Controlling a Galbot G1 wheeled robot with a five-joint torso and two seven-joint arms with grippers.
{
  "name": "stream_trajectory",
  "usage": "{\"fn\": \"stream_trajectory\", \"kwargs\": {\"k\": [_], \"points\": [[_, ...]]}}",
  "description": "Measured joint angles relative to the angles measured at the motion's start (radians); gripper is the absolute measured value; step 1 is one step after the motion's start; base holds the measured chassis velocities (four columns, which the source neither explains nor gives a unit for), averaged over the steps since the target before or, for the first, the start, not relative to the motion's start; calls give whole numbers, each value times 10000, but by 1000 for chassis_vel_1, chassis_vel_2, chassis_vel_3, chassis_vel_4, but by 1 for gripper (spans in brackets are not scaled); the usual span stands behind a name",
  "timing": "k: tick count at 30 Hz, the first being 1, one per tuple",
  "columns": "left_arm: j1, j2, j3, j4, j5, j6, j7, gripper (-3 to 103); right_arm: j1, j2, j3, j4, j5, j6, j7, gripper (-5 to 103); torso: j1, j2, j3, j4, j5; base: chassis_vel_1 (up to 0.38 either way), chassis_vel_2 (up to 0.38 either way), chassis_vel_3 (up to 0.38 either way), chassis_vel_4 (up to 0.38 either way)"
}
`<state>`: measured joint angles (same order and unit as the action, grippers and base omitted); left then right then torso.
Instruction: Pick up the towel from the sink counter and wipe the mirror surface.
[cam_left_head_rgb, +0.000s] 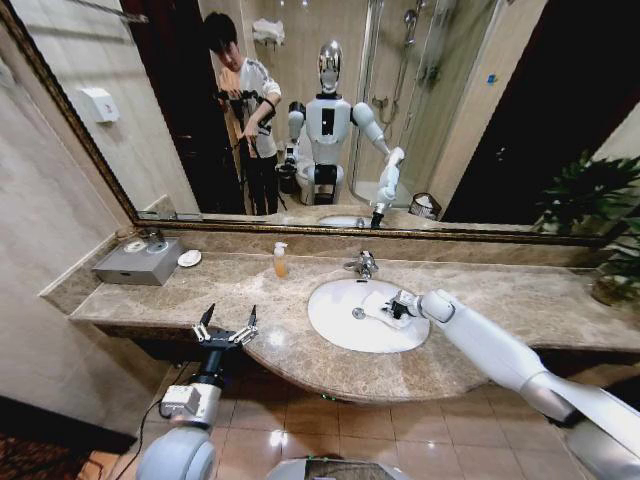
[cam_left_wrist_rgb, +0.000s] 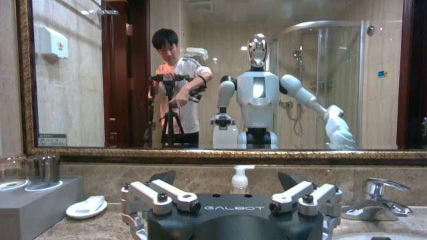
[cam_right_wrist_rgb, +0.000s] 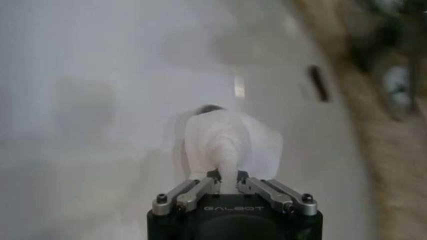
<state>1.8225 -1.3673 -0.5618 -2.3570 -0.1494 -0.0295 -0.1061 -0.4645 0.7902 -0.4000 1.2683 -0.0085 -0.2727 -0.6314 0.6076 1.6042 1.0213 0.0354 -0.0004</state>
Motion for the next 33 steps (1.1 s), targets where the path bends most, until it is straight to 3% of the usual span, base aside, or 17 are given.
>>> {"fn": "stream_trajectory", "kwargs": {"k": [5,9,13,16,21,25,31,33], "points": [[0,0,1,0,0,0,1,100,-357,-703,-685,1678,772,-258,94,9,-1,1,-1,2,4,0,0,0,0],[0,0,0,0,0,0,0,100,-296,-732,-811,1989,904,-425,82,9,-1,1,0,6,3,0,0,0,0],[0,0,0,0,0,0,1,100,16,-87,-704,1065,588,-428,139,9,-1,1,0,5,4,0,0,0,0],[0,0,0,0,0,0,2,100,350,1051,-129,-530,-112,-5,638,9,0,0,0,9,2,0,0,0,0],[0,0,0,0,0,0,0,100,532,1479,-18,-1261,-351,240,1123,9,2,-1,1,12,0,0,0,0,0],[0,0,0,0,0,0,0,100,138,1000,-357,-282,-33,-15,1060,9,2,0,1,-1,5,0,0,0,0],[0,0,0,0,0,0,1,100,-422,-42,-1231,2017,917,-581,1110,9,-2,1,-1,3,0,0,0,0,0],[0,1,0,0,0,0,1,100,-423,-104,-1318,2211,1010,-651,1121,9,-2,1,-1,3,0,0,0,0,0]]}}
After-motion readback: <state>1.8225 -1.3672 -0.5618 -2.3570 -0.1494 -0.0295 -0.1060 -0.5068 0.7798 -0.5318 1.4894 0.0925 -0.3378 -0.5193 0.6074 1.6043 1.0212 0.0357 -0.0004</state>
